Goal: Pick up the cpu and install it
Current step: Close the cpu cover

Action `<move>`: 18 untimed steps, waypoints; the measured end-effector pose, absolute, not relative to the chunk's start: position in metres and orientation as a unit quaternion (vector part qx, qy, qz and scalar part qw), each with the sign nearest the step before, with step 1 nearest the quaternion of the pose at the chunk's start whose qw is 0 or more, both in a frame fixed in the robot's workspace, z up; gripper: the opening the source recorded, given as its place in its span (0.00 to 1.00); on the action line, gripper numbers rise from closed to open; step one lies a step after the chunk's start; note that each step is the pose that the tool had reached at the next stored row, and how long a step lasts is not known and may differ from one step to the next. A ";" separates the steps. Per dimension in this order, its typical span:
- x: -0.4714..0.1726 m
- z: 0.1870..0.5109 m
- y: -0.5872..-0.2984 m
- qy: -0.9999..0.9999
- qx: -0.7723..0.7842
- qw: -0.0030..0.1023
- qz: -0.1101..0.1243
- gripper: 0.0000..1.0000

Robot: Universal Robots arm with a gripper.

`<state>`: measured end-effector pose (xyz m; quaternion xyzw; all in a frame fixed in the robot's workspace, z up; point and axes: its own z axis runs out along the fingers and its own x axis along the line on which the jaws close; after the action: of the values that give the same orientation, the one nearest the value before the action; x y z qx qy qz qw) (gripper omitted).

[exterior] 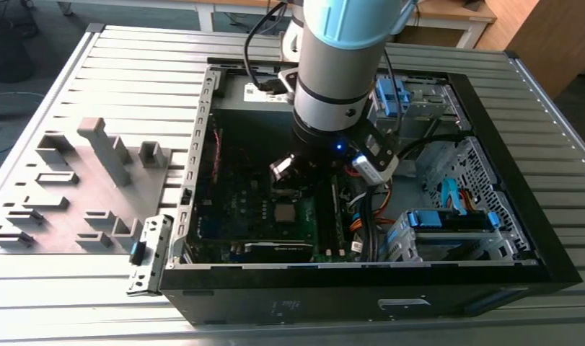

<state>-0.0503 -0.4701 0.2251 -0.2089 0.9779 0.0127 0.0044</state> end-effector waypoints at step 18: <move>-0.045 0.213 -0.448 0.974 -0.224 0.004 0.014 0.12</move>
<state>-0.0455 -0.4475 0.2135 -0.2240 0.9745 0.0139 0.0045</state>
